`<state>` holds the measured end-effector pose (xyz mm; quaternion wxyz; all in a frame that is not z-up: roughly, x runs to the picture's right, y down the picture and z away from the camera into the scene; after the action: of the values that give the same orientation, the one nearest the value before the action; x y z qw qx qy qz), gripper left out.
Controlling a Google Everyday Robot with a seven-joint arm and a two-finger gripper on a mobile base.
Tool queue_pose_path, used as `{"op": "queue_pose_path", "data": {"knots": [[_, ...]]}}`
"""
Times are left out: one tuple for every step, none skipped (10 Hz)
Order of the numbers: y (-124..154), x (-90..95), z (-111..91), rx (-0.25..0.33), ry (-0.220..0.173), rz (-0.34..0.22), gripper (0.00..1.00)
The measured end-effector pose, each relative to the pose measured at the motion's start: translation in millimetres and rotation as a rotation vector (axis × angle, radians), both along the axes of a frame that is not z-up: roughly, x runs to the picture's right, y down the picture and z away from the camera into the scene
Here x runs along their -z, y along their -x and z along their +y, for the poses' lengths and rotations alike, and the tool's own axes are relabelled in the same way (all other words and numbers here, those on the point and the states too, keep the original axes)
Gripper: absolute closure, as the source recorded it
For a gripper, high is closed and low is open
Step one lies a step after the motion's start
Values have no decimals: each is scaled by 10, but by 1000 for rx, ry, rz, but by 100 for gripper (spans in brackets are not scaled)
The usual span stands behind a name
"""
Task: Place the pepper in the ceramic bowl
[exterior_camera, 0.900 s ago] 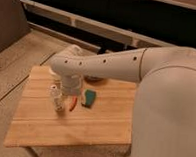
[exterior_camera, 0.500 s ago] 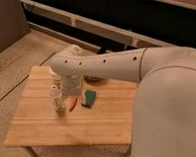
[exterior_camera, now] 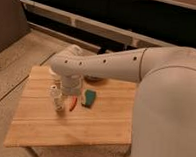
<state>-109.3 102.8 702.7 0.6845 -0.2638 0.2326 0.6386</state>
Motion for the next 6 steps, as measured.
{"op": "queue_pose_path", "data": {"knots": [[0, 0, 0, 0, 0, 0, 35], [0, 0, 0, 0, 0, 0, 35], [0, 0, 0, 0, 0, 0, 35], [0, 0, 0, 0, 0, 0, 35], [0, 0, 0, 0, 0, 0, 37], [0, 0, 0, 0, 0, 0, 44]]}}
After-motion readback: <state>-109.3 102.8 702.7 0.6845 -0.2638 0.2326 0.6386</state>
